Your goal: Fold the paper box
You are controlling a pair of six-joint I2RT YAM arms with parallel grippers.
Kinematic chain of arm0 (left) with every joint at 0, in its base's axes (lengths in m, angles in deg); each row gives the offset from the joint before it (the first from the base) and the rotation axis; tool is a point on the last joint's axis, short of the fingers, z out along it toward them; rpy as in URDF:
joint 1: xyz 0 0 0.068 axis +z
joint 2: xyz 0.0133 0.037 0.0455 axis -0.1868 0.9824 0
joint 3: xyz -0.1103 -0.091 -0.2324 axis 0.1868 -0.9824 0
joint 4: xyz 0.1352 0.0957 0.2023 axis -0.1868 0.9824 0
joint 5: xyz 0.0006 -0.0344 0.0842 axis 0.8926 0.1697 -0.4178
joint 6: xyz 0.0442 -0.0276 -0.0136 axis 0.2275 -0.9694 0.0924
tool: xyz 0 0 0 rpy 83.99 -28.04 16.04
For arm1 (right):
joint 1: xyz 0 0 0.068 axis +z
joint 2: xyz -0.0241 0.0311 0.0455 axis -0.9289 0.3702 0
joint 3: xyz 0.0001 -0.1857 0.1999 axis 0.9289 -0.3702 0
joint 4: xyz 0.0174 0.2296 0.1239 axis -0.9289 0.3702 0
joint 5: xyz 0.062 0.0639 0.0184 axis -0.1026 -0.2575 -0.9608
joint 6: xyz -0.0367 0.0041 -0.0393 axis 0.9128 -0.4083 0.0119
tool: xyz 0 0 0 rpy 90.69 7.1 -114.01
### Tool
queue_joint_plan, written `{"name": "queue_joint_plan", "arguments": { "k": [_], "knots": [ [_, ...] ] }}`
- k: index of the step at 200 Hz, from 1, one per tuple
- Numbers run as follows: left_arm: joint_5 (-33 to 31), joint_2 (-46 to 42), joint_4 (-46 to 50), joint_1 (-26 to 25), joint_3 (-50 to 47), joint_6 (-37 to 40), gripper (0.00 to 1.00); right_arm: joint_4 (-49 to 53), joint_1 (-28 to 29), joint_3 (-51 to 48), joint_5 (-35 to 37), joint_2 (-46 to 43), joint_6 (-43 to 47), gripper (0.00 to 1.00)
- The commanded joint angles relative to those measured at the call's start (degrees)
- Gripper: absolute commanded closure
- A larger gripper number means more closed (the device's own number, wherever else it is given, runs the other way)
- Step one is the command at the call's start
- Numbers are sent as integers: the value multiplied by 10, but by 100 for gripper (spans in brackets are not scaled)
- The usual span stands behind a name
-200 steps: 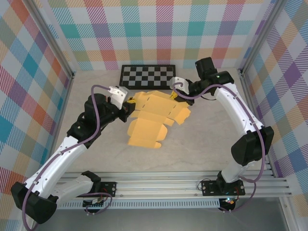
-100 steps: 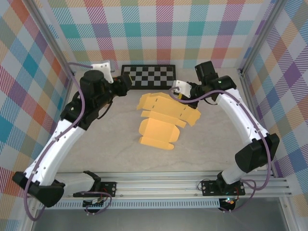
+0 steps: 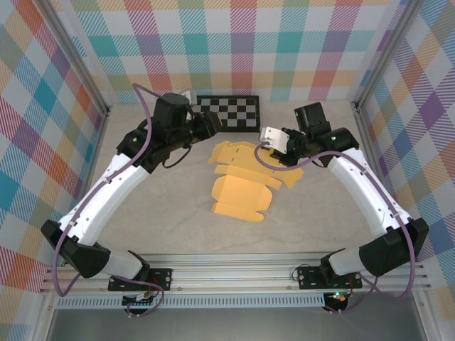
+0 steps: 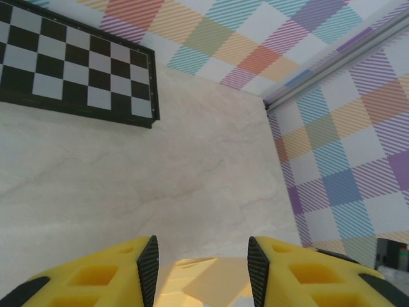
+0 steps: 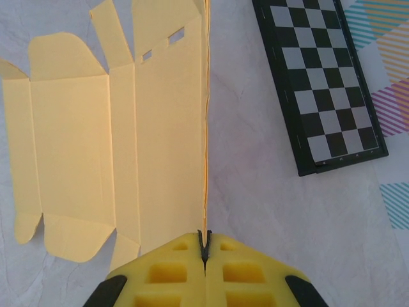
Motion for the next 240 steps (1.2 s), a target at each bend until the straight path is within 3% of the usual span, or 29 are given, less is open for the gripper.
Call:
{"name": "queue_joint_plan", "arguments": {
  "k": [1,55,93,173,240],
  "knots": [
    [-27,31,32,-28,40,-14,55,-26,10,-17,5,-16,15,100],
    [-62,96,55,-63,86,-25,53,-44,30,-36,38,-8,14,100],
    [-49,124,63,-63,82,-46,52,-52,37,-43,43,-4,11,100],
    [-46,122,37,-69,5,-129,48,-141,62,-92,101,-8,-6,100],
    [5,127,-5,-73,-38,-195,49,-184,64,-117,110,-14,-33,100]
  ]
}}
